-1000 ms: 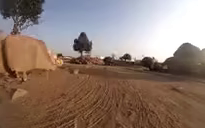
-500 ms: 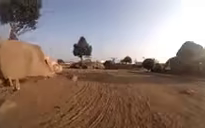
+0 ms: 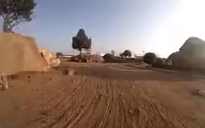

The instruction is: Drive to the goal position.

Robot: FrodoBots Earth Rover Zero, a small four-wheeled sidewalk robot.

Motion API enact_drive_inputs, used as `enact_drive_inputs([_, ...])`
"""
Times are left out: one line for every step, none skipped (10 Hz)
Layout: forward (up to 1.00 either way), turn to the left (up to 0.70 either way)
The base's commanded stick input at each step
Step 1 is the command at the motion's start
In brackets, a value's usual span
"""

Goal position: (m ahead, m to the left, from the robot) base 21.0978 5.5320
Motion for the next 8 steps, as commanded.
enact_drive_inputs([0.70, 0.00])
enact_drive_inputs([0.70, 0.00])
enact_drive_inputs([0.70, 0.00])
enact_drive_inputs([0.70, 0.00])
enact_drive_inputs([0.70, 0.00])
enact_drive_inputs([0.70, 0.00])
enact_drive_inputs([0.70, 0.00])
enact_drive_inputs([0.70, 0.00])
